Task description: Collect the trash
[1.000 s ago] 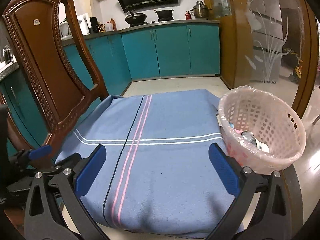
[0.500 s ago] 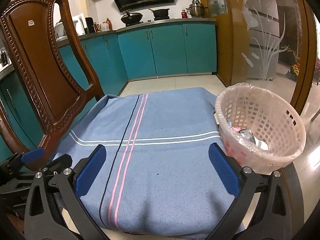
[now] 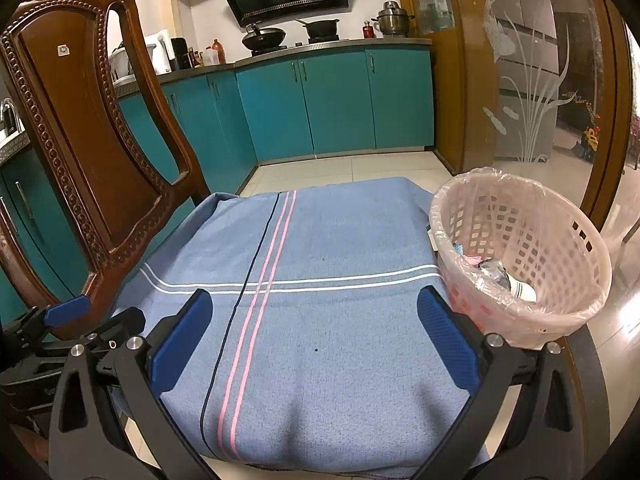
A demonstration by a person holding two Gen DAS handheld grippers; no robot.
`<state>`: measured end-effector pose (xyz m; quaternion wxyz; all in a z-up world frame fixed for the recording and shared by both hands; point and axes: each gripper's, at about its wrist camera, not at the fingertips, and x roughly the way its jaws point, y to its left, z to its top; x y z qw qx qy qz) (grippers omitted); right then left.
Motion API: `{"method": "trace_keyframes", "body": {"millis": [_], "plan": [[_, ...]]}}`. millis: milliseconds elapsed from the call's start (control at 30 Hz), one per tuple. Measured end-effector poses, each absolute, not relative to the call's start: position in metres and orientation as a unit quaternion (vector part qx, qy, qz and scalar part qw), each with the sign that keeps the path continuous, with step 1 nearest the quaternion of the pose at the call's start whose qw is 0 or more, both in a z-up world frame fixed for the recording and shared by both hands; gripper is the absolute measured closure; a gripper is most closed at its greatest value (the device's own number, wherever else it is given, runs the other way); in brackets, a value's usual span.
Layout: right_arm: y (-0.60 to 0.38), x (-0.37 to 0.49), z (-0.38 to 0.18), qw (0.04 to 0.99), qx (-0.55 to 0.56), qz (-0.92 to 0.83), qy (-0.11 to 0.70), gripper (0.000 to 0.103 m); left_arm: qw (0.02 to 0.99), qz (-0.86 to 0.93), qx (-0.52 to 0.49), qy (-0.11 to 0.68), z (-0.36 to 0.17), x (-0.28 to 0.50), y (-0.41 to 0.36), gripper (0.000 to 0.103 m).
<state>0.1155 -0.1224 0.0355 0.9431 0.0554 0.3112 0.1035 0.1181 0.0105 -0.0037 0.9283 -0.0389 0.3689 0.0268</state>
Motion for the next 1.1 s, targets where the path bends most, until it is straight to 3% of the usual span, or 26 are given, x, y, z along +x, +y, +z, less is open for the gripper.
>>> {"method": "trace_keyframes", "body": {"millis": [1100], "plan": [[-0.1277, 0.1144, 0.0328, 0.943, 0.048, 0.103, 0.312, 0.003, 0.927, 0.033, -0.035, 0.373, -0.0036, 0.1181, 0.0136, 0.003]]}}
